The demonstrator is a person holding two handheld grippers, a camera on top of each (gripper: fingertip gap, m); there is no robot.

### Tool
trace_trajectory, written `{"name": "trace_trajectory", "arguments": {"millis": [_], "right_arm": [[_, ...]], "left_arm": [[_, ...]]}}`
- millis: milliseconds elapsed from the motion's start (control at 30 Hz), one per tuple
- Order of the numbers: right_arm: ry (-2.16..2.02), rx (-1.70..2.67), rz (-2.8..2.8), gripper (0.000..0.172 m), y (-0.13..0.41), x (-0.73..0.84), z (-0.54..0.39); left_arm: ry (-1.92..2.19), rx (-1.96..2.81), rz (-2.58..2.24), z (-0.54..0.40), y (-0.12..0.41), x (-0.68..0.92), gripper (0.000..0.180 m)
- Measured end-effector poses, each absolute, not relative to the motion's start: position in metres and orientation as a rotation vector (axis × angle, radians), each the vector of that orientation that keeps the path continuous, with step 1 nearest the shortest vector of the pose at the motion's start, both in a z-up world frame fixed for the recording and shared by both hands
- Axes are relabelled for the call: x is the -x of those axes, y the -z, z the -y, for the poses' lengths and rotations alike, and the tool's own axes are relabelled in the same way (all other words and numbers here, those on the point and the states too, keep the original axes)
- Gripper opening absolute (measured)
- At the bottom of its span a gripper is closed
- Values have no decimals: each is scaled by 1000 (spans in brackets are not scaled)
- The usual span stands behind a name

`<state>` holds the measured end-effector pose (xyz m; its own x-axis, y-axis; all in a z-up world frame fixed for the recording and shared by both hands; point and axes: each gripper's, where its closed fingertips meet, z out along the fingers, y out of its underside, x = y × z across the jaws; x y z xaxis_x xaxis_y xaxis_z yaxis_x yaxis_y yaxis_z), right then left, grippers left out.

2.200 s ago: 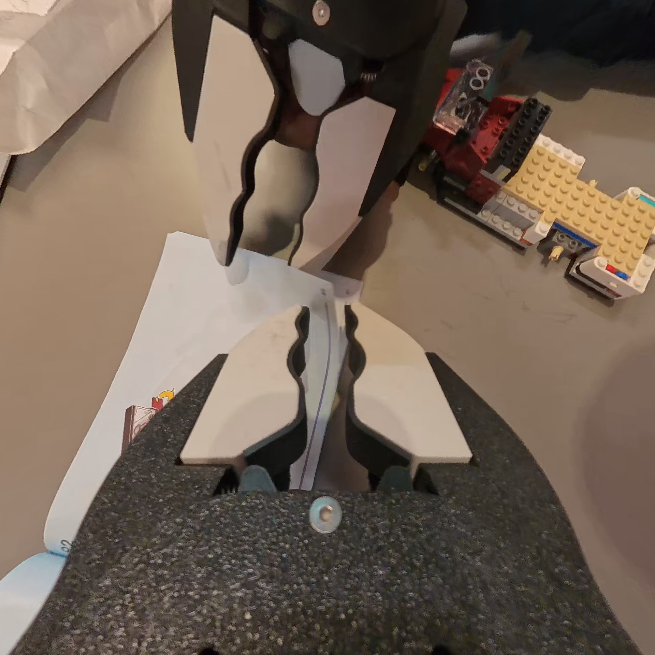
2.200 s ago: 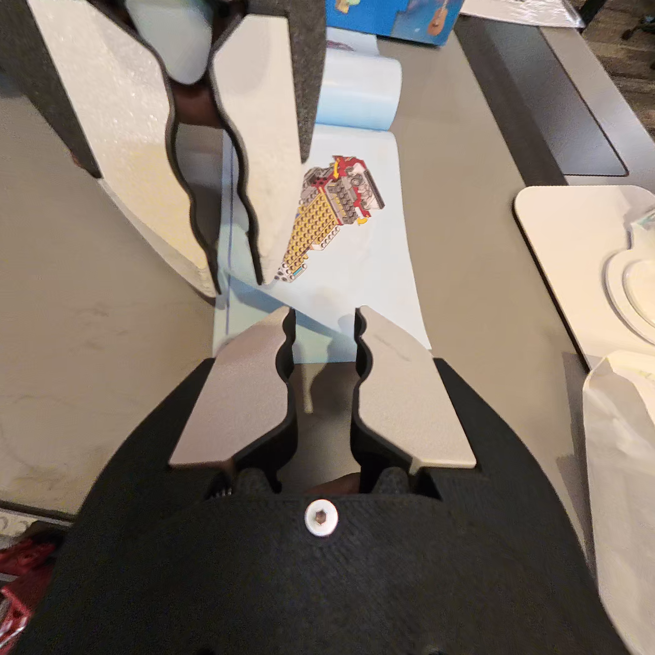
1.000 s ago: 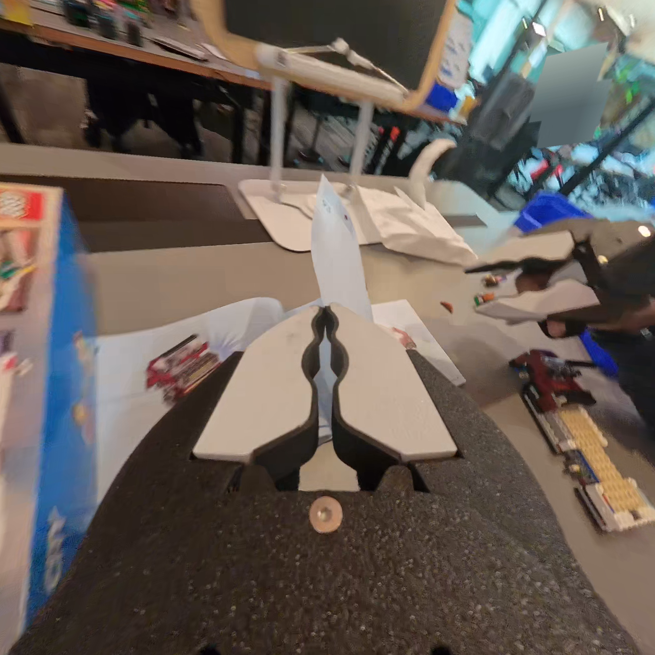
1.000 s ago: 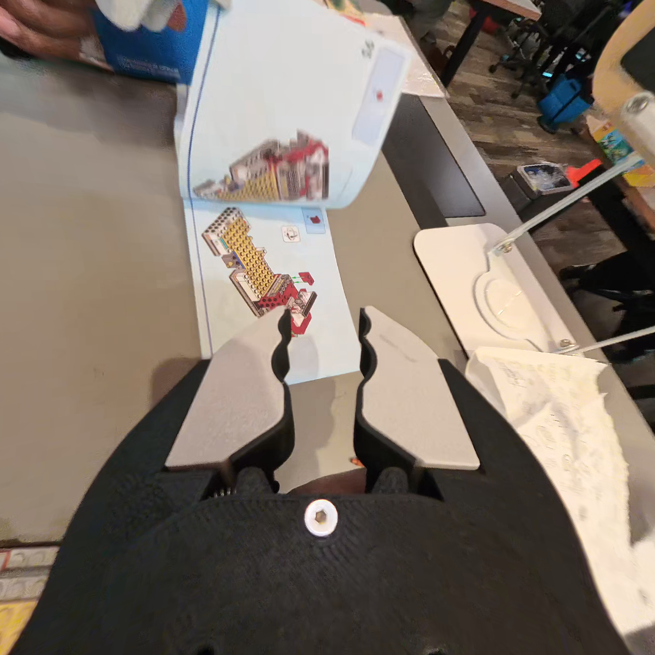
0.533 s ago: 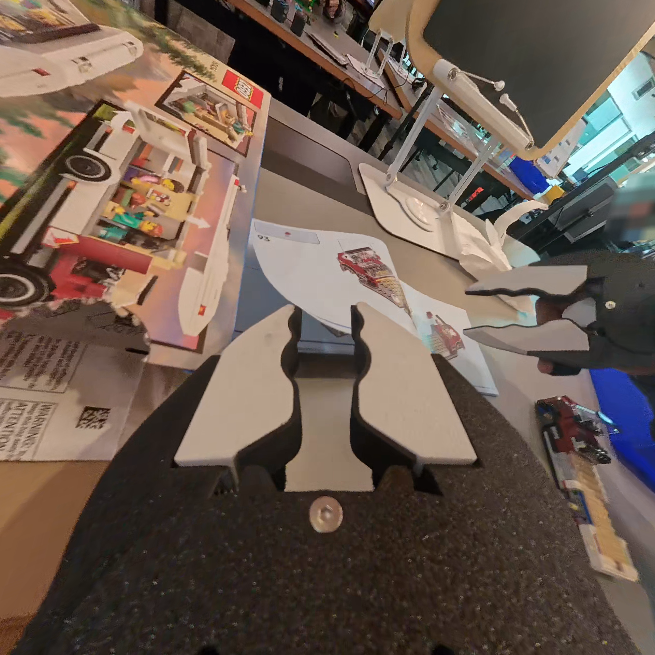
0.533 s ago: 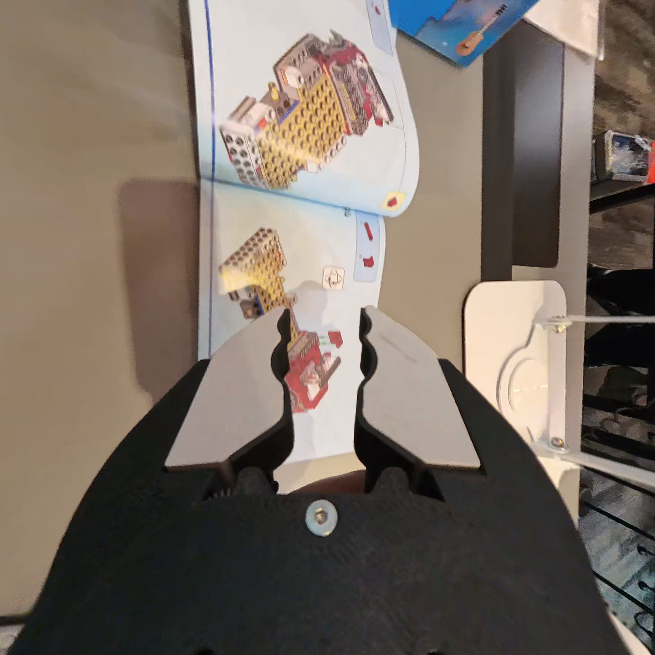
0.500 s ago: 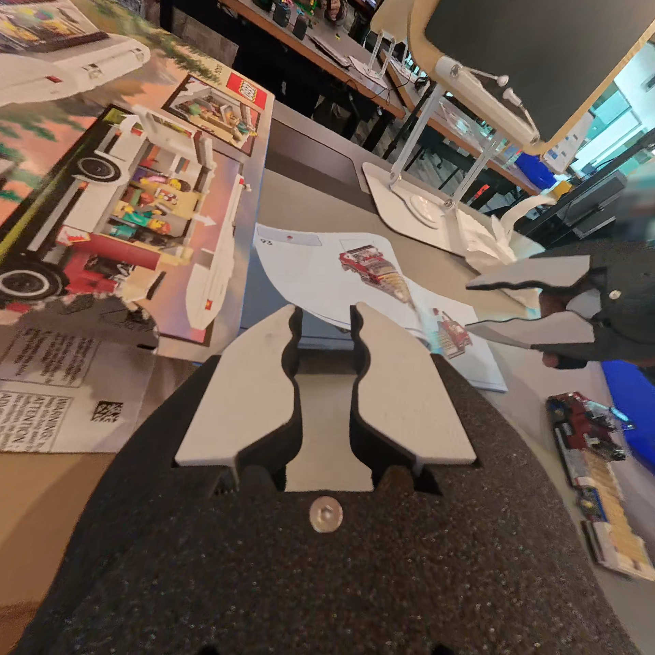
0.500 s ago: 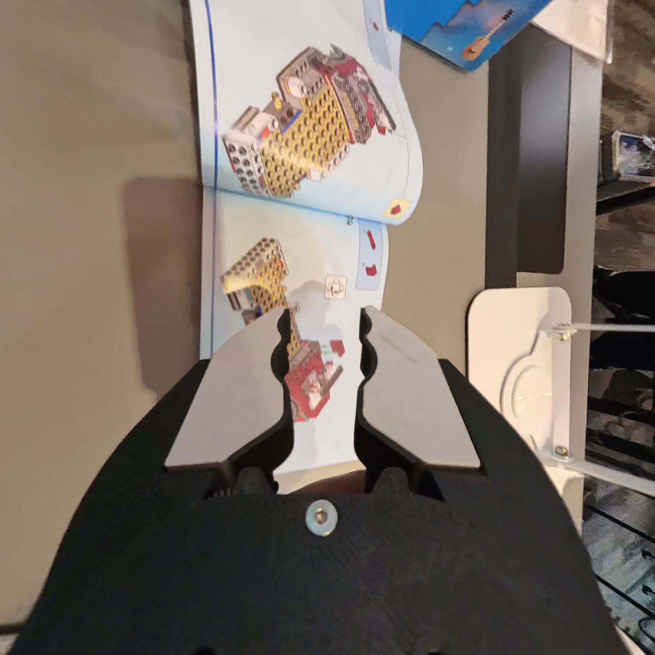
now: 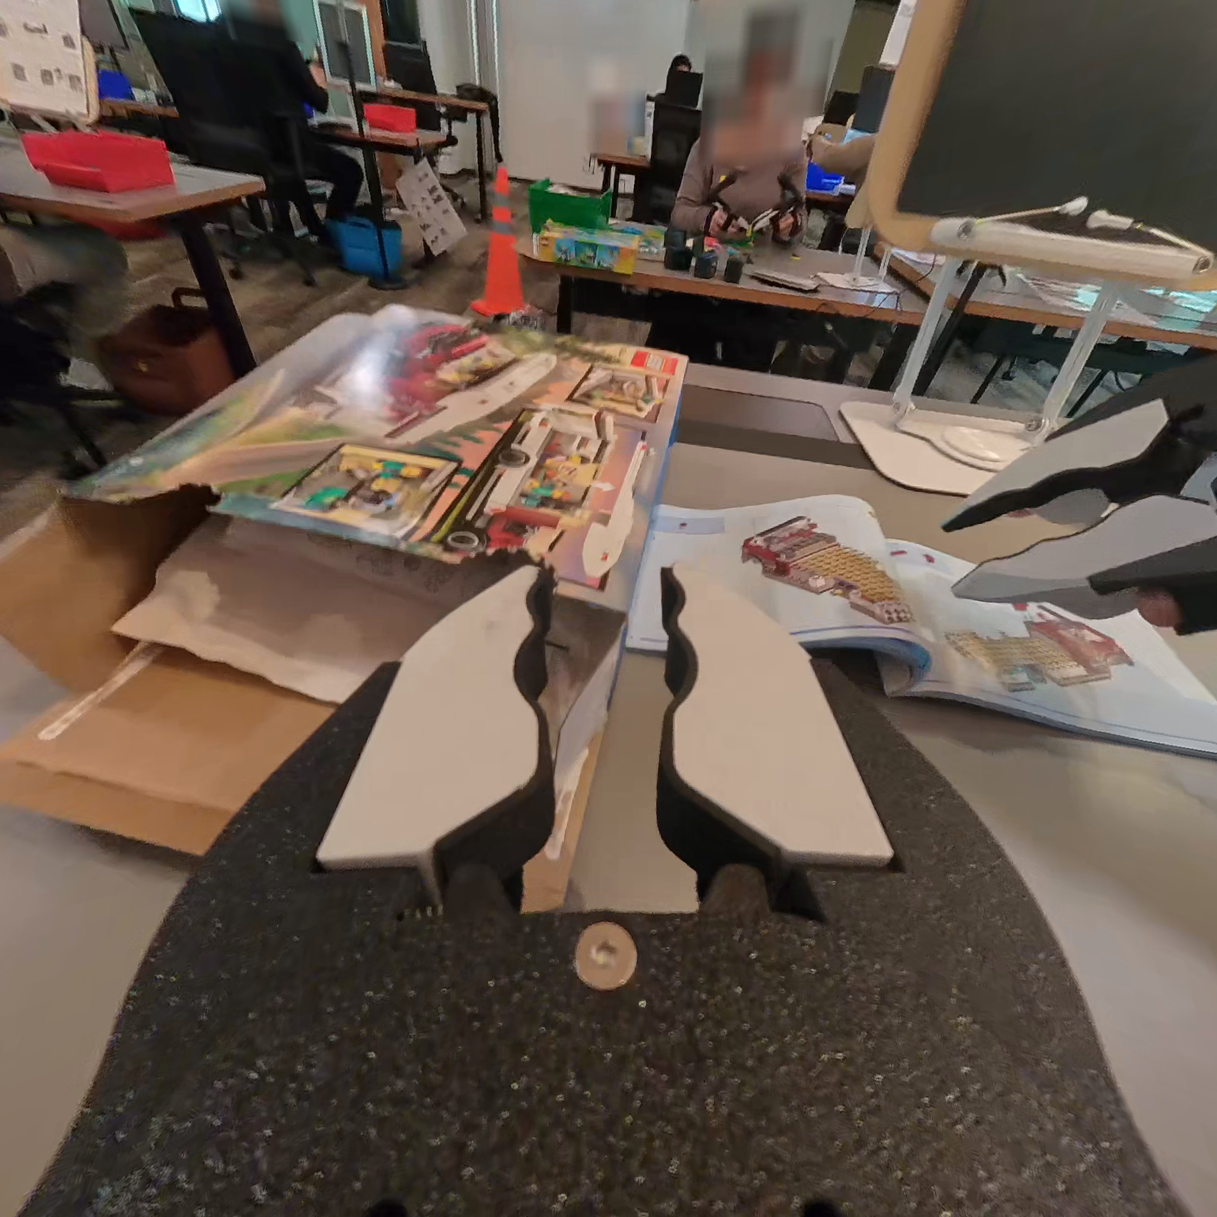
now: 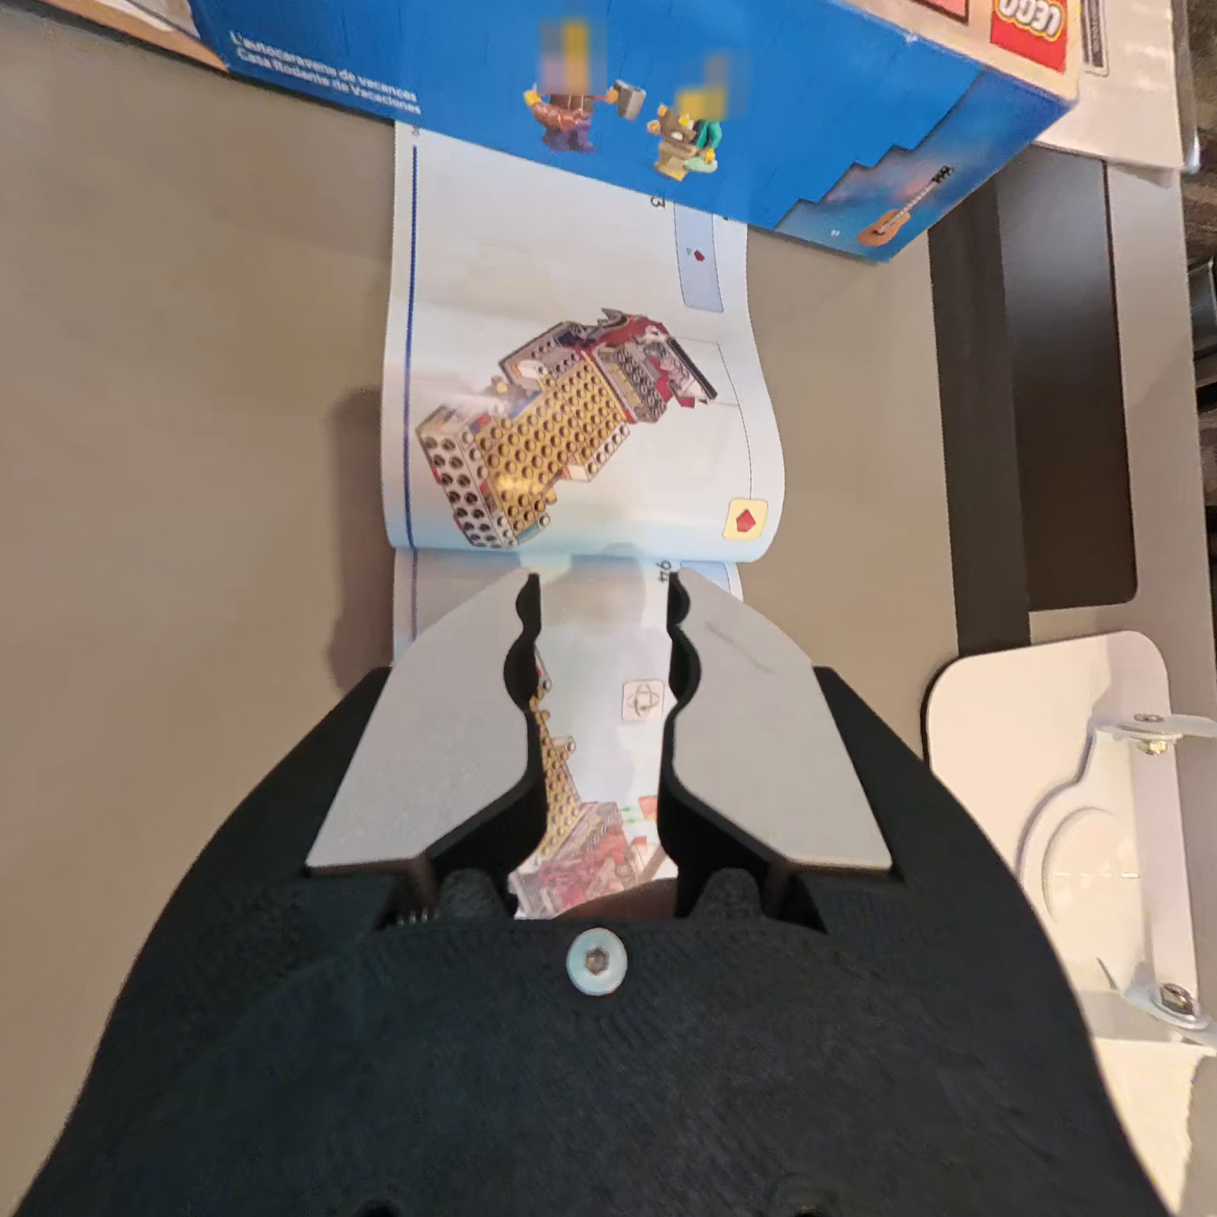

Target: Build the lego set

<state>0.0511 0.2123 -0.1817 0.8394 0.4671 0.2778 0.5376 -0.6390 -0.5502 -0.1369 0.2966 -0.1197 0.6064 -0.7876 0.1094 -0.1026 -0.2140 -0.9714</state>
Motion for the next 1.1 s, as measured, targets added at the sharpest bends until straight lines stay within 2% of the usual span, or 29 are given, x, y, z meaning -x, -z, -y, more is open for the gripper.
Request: {"name": "trace_trajectory", "arguments": {"millis": [167, 533, 833, 1100], "right_arm": [[123, 2397, 724, 37, 192, -43, -229], [82, 2389, 692, 36, 186, -30, -237], [82, 2416, 474, 35, 173, -5, -161], [-126, 2400, 351, 33, 190, 93, -102]], "left_arm": [[896, 1779, -778, -289, 139, 132, 34], [916, 1778, -893, -275, 148, 124, 35], [967, 1680, -892, -266, 130, 122, 35], [1070, 1594, -1082, -230, 130, 103, 32]]}}
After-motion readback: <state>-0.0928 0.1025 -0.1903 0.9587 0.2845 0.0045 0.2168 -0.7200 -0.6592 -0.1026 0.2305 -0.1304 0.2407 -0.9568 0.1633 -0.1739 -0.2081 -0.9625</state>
